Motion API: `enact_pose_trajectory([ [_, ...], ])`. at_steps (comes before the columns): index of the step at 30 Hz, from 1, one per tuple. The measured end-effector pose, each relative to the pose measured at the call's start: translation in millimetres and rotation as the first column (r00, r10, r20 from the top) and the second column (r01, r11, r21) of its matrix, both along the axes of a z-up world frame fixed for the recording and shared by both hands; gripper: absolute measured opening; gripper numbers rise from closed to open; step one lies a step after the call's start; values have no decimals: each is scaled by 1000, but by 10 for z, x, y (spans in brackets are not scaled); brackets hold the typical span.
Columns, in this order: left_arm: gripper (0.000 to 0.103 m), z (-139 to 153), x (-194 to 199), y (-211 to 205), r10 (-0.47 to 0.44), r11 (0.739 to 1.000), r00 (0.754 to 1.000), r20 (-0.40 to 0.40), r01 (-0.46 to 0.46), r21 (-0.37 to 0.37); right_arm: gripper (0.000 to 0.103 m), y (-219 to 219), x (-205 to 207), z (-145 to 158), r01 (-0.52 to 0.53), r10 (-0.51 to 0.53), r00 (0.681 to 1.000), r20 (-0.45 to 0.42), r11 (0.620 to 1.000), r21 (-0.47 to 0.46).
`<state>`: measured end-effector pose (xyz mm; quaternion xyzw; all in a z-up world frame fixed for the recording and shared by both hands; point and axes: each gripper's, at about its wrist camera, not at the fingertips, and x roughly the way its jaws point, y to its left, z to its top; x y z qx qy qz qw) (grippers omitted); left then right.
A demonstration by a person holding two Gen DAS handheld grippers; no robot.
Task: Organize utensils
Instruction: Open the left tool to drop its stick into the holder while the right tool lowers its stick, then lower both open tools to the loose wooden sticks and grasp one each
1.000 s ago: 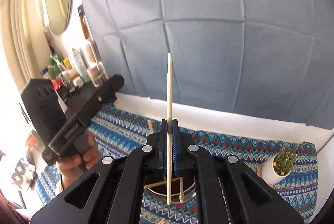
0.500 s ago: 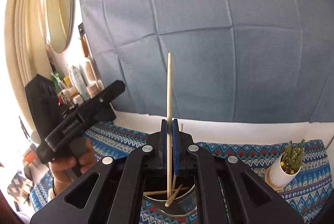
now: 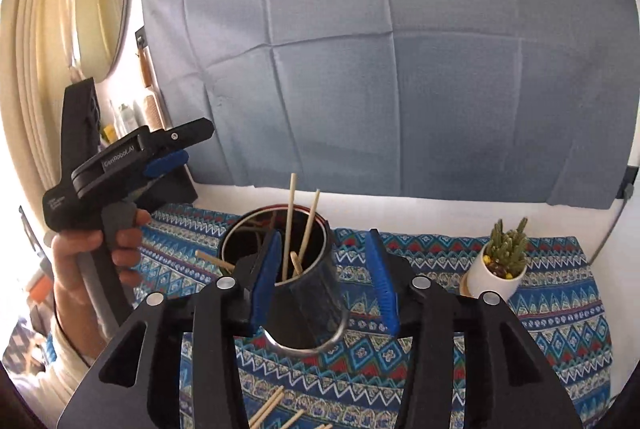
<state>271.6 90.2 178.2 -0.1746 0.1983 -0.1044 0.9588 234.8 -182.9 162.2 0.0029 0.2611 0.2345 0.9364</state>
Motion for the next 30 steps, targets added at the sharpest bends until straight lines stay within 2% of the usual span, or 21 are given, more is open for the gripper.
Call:
enact_pose_trajectory([
  [1,97,21,-55,-15,2,1000,1000,-3,-2,22,61,-44,-50,-16,9,-9,1000,-7,1000,-3],
  [2,97,37,-113,-29,-3,999,1000,-8,3,44,74,-82,-105,-28,20,-20,1000,-11,1000,-4],
  [3,97,49,-176,-39,-12,998,1000,-15,13,61,82,-121,-166,-41,32,-32,999,-13,999,-3],
  [4,97,52,-239,-39,-22,997,1000,-22,24,71,85,-152,-219,-54,40,-40,999,-15,999,-6],
  [7,97,27,-420,-10,-39,996,997,-59,44,80,87,-188,-369,-121,45,-47,998,-36,998,-42],
  [12,97,-163,-697,45,-72,996,986,-151,80,45,89,-149,-552,-315,39,-46,996,-75,995,-97],
  [16,97,-369,-907,-26,-111,988,969,-222,131,79,90,-86,-687,-610,-15,-4,986,-164,994,-112],
  [23,97,-908,-1310,-366,-164,942,909,-384,260,214,90,62,-761,-1281,-64,-18,915,-404,980,-188],
  [27,97,-1221,-1554,-493,-193,919,874,-445,321,231,90,-12,-740,-1527,-40,-59,878,-475,980,-196],
  [30,97,-1410,-1688,-558,-197,908,858,-475,343,243,90,-72,-661,-1652,-18,-84,838,-540,983,-182],
])
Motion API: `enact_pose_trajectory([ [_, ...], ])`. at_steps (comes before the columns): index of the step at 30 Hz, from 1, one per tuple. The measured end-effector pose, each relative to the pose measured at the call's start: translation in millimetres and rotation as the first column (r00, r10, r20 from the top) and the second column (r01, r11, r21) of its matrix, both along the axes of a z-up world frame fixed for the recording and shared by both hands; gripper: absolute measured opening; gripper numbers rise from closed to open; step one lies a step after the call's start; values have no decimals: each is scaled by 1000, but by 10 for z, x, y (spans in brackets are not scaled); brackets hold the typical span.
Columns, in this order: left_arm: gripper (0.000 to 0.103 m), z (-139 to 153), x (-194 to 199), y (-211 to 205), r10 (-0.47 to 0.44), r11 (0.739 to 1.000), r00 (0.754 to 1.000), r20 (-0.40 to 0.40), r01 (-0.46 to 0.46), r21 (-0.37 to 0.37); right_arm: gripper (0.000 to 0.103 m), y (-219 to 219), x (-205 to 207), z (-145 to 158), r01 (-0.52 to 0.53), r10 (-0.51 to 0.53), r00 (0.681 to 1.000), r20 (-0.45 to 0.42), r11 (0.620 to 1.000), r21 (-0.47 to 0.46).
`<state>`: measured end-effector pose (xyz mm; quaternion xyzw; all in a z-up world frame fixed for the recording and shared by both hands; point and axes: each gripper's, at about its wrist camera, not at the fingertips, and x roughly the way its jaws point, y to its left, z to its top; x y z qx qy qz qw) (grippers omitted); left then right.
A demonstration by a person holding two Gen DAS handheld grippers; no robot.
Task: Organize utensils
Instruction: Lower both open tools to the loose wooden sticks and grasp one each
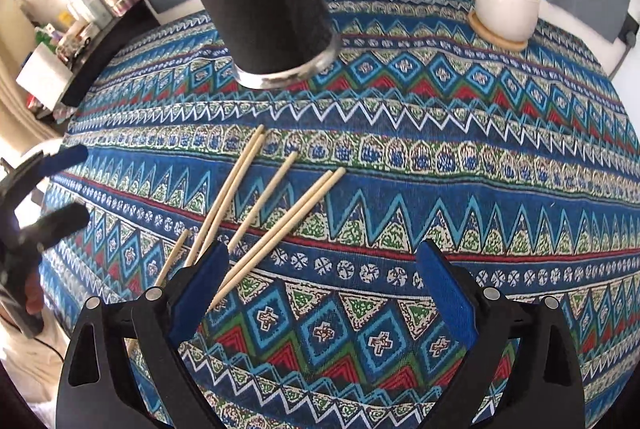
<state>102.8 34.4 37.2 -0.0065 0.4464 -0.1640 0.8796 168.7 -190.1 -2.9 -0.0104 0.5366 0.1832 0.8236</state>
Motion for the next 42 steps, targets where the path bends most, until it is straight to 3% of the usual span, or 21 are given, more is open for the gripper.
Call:
enact_pose_trajectory([
  [11,97,-542,-338,-280,-104,976,993,-48,111,187,90,123,152,-174,54,-59,997,-48,993,-102],
  [19,98,-620,-398,-245,-127,974,992,-2,125,187,95,219,206,-223,101,-103,995,-11,986,-129],
  [26,98,-597,-559,-180,-130,977,991,33,122,175,96,375,-38,-235,115,-113,993,22,980,-163],
  [32,98,-577,-676,-143,-177,968,984,-4,174,179,96,410,-169,-178,40,-45,999,-23,984,-173],
  [35,98,-581,-662,-135,-242,953,970,-22,242,185,96,369,-264,-172,-31,30,1000,-6,985,-169],
  [39,98,-581,-555,3,-243,952,969,-29,244,186,96,277,-318,-146,-130,129,992,-14,977,-171],
  [41,87,-553,-494,90,-216,959,976,-8,214,183,95,211,-365,-126,-189,193,981,10,967,-169],
  [42,70,-525,-466,156,-179,969,984,4,175,176,94,193,-387,-113,-201,207,978,20,965,-170],
])
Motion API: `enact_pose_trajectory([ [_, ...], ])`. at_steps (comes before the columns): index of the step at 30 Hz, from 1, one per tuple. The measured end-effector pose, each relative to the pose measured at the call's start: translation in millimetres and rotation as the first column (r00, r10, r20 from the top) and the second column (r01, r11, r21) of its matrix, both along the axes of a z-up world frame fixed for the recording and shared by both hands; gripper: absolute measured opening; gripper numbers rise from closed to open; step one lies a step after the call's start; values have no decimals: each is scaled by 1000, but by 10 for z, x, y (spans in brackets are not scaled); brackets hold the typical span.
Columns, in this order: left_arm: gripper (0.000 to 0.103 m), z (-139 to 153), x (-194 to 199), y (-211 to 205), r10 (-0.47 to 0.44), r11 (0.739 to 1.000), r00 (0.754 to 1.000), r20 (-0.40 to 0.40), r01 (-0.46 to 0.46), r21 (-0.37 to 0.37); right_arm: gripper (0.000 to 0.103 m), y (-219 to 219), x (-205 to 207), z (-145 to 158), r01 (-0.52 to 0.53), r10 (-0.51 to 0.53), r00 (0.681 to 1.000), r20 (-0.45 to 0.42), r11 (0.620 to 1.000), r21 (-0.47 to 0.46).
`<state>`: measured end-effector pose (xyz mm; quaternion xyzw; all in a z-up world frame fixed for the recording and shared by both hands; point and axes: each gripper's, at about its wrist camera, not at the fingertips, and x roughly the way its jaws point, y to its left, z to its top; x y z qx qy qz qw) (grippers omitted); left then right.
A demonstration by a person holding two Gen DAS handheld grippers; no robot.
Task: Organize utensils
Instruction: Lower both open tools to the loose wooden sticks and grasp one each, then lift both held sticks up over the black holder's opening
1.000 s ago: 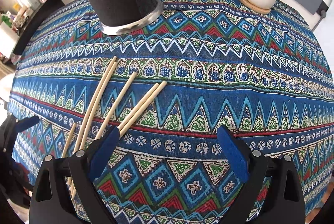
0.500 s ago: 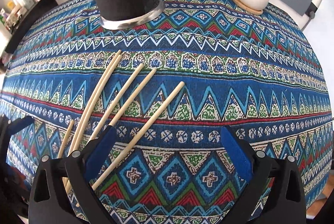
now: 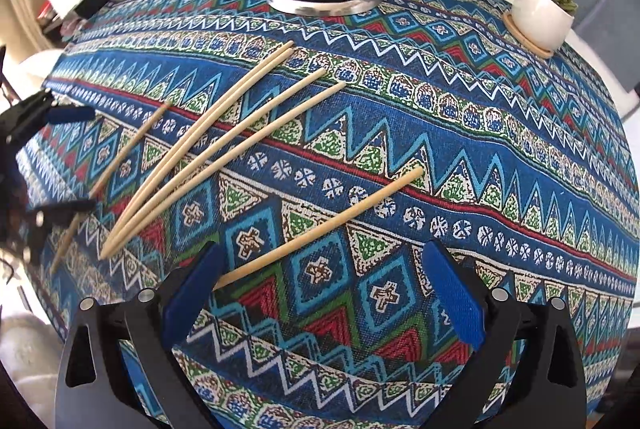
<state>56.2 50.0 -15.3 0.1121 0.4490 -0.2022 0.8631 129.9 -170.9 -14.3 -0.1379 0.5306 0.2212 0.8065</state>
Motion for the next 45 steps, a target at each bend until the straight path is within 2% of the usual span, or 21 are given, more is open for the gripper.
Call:
enact_pose_trajectory([
  [1,59,15,31,52,18,1000,1000,-1,-18,-5,91,-27,-15,13,0,0,1000,5,1000,5],
  [2,56,28,53,82,11,1000,1000,-9,-11,-1,78,-60,-26,42,-2,2,1000,17,1000,8],
  [3,49,35,66,116,6,1000,1000,-16,-6,0,50,-136,13,92,-12,11,999,30,1000,20],
  [5,36,47,101,192,28,1000,999,-26,-28,4,18,-255,17,163,-5,4,999,35,999,32],
  [7,11,59,119,256,42,999,998,-49,-42,3,10,-457,49,159,8,-9,1000,13,998,67],
  [10,5,50,140,419,85,994,991,-105,-91,-53,6,-663,31,138,27,-28,999,17,997,79],
  [15,5,35,65,548,136,984,980,-144,-151,-99,4,-914,-76,62,70,-77,997,29,981,181],
  [19,5,88,30,664,186,972,974,-128,-201,-119,4,-1097,-205,170,85,-113,990,84,955,284],
  [21,5,173,13,744,214,962,971,-105,-228,-152,4,-1147,-202,279,86,-135,983,122,936,343],
  [25,5,431,-25,837,254,949,967,-15,-252,-191,4,-1193,-194,536,64,-166,964,208,904,423],
  [31,5,1016,26,883,264,939,950,168,-213,-271,4,-1129,-169,1039,-18,-164,920,357,890,456],
  [36,5,1547,133,857,261,930,911,318,-148,-337,4,-1026,-61,1505,-97,-156,867,473,878,469],
  [40,5,1890,329,782,249,923,881,403,-89,-375,3,-911,80,1839,-144,-161,829,536,864,482],
  [42,5,2016,433,730,223,919,868,444,-35,-393,3,-852,187,1978,-157,-168,815,554,857,490],
  [45,5,2171,551,588,169,904,834,526,81,-420,1,-744,352,2160,-180,-158,805,571,853,489],
])
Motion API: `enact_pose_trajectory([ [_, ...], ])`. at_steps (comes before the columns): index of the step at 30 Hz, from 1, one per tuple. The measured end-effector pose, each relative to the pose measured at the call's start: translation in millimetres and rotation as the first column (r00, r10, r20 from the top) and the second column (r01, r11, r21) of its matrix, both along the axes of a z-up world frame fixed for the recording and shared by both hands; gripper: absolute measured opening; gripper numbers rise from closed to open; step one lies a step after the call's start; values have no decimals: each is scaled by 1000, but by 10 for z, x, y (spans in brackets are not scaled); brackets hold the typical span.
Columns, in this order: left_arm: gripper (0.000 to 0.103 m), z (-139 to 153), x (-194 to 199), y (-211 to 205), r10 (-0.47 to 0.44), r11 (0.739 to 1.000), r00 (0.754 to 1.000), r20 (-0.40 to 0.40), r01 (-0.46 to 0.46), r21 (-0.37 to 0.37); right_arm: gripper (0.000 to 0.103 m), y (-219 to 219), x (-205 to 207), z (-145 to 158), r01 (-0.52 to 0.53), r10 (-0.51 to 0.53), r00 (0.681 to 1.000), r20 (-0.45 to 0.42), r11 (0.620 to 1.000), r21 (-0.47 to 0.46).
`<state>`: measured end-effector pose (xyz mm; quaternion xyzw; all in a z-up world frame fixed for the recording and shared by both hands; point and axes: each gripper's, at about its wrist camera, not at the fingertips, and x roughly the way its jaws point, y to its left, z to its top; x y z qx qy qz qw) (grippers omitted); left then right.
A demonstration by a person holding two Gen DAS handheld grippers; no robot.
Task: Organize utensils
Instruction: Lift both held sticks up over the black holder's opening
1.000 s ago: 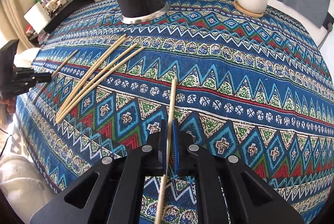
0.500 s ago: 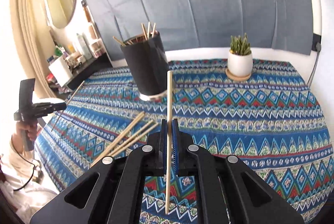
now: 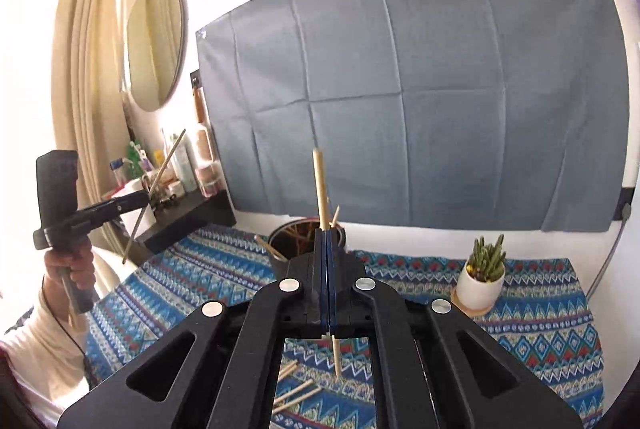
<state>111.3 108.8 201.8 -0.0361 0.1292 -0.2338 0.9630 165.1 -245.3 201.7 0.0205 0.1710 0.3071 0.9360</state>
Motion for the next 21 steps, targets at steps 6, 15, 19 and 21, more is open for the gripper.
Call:
enact_pose_trajectory([
  [6,5,91,382,-210,-59,995,997,53,63,-79,0,201,185,246,-41,41,999,33,999,4],
  [15,5,-1,754,-237,-48,977,996,79,63,-202,12,453,612,-600,-12,-22,987,-160,978,-210],
  [19,5,-112,901,-208,-42,967,996,73,59,-250,27,381,935,-1190,36,-134,949,-286,945,-324],
  [21,5,-161,953,-209,-47,960,996,80,67,-270,27,326,1042,-1451,43,-173,926,-336,932,-361],
])
